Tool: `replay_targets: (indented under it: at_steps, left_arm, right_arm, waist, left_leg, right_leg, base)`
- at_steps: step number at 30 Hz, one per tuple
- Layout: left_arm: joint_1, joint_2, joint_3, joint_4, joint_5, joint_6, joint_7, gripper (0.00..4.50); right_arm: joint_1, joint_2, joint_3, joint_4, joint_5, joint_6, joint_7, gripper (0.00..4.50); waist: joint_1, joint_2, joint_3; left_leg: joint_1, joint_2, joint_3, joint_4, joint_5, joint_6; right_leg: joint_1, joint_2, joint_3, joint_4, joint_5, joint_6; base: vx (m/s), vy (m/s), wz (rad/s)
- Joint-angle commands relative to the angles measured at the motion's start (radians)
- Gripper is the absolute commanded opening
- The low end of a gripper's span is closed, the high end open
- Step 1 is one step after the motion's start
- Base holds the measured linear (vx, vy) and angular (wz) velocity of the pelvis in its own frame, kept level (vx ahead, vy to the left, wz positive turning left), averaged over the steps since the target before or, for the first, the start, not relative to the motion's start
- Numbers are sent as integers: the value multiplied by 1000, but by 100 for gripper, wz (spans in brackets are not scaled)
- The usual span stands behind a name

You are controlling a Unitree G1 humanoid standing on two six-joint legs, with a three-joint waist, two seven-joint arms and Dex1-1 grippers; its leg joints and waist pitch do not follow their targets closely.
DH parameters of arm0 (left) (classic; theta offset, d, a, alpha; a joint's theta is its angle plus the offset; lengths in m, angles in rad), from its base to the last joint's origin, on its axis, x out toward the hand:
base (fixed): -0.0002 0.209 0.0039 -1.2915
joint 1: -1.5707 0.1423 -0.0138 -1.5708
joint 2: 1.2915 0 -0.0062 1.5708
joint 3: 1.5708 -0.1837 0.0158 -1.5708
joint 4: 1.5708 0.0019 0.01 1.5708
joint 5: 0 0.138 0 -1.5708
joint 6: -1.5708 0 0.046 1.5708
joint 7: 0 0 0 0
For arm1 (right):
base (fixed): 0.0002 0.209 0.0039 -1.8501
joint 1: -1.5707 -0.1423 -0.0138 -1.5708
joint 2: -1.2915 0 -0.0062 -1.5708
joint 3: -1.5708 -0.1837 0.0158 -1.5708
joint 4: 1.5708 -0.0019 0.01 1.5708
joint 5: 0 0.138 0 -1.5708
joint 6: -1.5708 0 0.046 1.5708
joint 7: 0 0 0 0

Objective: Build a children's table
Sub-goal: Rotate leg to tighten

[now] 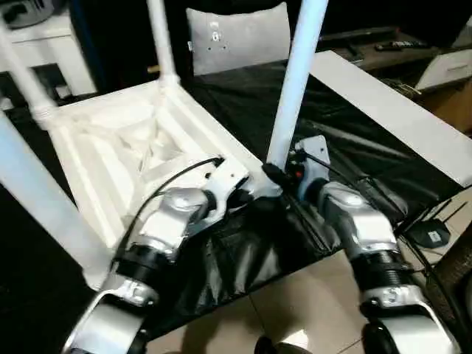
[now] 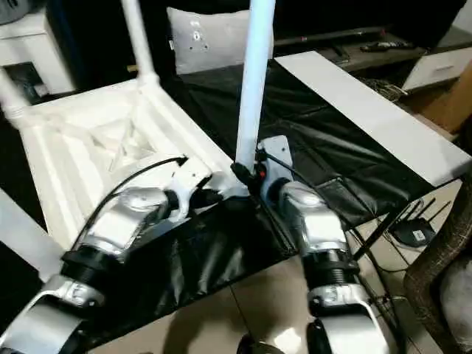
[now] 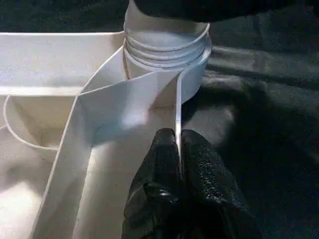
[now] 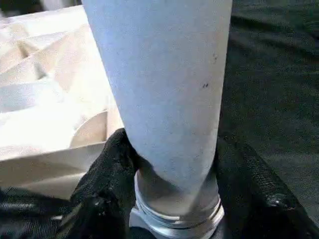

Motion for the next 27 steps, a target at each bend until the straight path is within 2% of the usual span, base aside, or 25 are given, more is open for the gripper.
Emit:
replay_targets:
  at_steps: [1,2,3,4,6,7,8,9,12,14,15,16,20,21,23,24,25,27]
  left_arm:
    - [-41,-38,-14,-85,-38,-47,-24,0]
    - [-38,-34,-16,-89,-38,-45,-30,0]
    - [-35,-31,-17,-96,-38,-38,-29,0]
    - [-26,-19,-21,-106,-37,-38,-39,0]
    - [-18,-4,-23,-113,-37,-40,-49,0]
    - [-15,4,-26,-112,-36,-47,-56,0]
    - [-14,8,-27,-112,-35,-51,-61,0]
    - [-8,24,-33,-110,-32,-70,-82,0]
    - [3,55,-43,-108,-32,-106,-132,0]
    - [10,75,-49,-109,-36,-121,-166,0]
    - [21,107,-61,-108,-41,-150,-219,0]
    - [21,107,-61,-108,-41,-150,-219,0]
    - [34,164,-82,-91,-42,-220,-310,0]
    - [33,172,-86,-80,-41,-241,-325,0]
    - [38,189,-96,-74,-53,-283,-388,0]
    - [44,205,-110,-78,-61,-306,-439,0]
    - [44,207,-111,-78,-61,-307,-444,0]
    - [50,252,-156,-85,-61,-339,-546,0]
  right_arm:
    - [23,45,71,26,12,8,59,269]
    - [26,40,69,19,17,5,70,274]
    - [28,38,65,13,20,4,72,286]
    - [35,20,57,-1,26,-10,91,286]
    - [40,-2,45,-11,35,-21,106,313]
    - [42,-16,41,-15,42,-33,127,321]
    - [44,-24,40,-18,46,-40,141,321]
    - [51,-55,41,-26,51,-65,186,331]
    - [65,-114,48,-42,58,-107,282,366]
    - [72,-147,55,-50,61,-128,343,366]
    - [84,-198,73,-64,63,-162,432,389]
    - [84,-198,73,-64,63,-162,432,399]
    - [98,-285,111,-70,49,-243,571,399]
    - [97,-297,114,-62,48,-261,593,399]
    - [91,-314,114,-46,61,-283,641,399]
    - [89,-329,119,-37,74,-299,691,399]
    - [89,-330,119,-36,75,-300,696,399]
    - [87,-362,140,-28,98,-313,809,385]
  waist:
    - [6,-6,-68]
    - [9,-7,-72]
    - [11,-8,-73]
    - [13,-9,-72]
    - [17,-11,-76]
    - [16,-14,-76]
    - [16,-14,-76]
    - [19,-10,-79]
    - [34,-13,-85]
    - [40,-13,-83]
    - [50,-13,-80]
    - [54,-12,-79]
    - [65,-12,-74]
    - [67,-15,-77]
    - [71,-13,-74]
    - [77,-18,-79]
    - [81,-16,-79]
    - [91,-15,-81]
  left_leg:
    - [-11,9,0,-63,-145,79]
    - [-14,5,2,-63,-121,83]
    - [-20,7,1,-66,-72,96]
    - [-18,9,1,-66,-47,108]
    - [-17,6,3,-63,-31,122]
    - [-23,7,1,-62,-8,135]
    - [-23,7,1,-62,-8,135]
    - [-25,10,0,-60,22,156]
    - [-31,8,2,-53,71,183]
    - [-30,7,5,-51,73,186]
    - [-28,6,8,-52,42,175]
    - [-27,5,9,-53,28,171]
    - [-21,7,12,-58,-42,136]
    - [-19,8,13,-57,-44,133]
    - [-17,8,12,-59,-59,127]
    - [-17,11,12,-59,-53,125]
    - [-17,11,10,-59,-48,127]
    - [-16,15,11,-59,-29,136]
  right_leg:
    - [73,-90,60,-75,-466,68]
    - [75,-91,65,-70,-449,57]
    - [76,-90,73,-58,-402,31]
    - [72,-88,76,-53,-378,12]
    - [70,-90,82,-44,-356,-4]
    - [70,-88,84,-36,-334,-17]
    - [70,-88,84,-36,-334,-17]
    - [71,-91,85,-27,-302,-29]
    - [71,-91,91,-12,-243,-43]
    - [66,-89,92,-13,-252,-46]
    - [65,-88,90,-20,-302,-33]
    - [65,-88,89,-24,-323,-25]
    - [61,-85,83,-41,-419,26]
    - [61,-85,84,-42,-422,29]
    - [59,-84,81,-46,-443,38]
    - [62,-86,84,-42,-430,38]
    - [61,-87,85,-39,-422,36]
    - [59,-88,89,-32,-391,18]
  base:
    - [0,0,0]
    - [0,0,0]
    - [51,26,3]
    - [0,0,0]
    - [0,0,0]
    - [0,0,0]
    - [0,0,0]
    - [0,0,0]
    - [0,0,0]
    - [0,0,0]
    - [0,0,0]
    - [0,0,0]
    - [0,0,0]
    - [0,0,0]
    - [0,0,0]
    - [0,0,0]
    - [0,0,0]
    - [0,0,0]
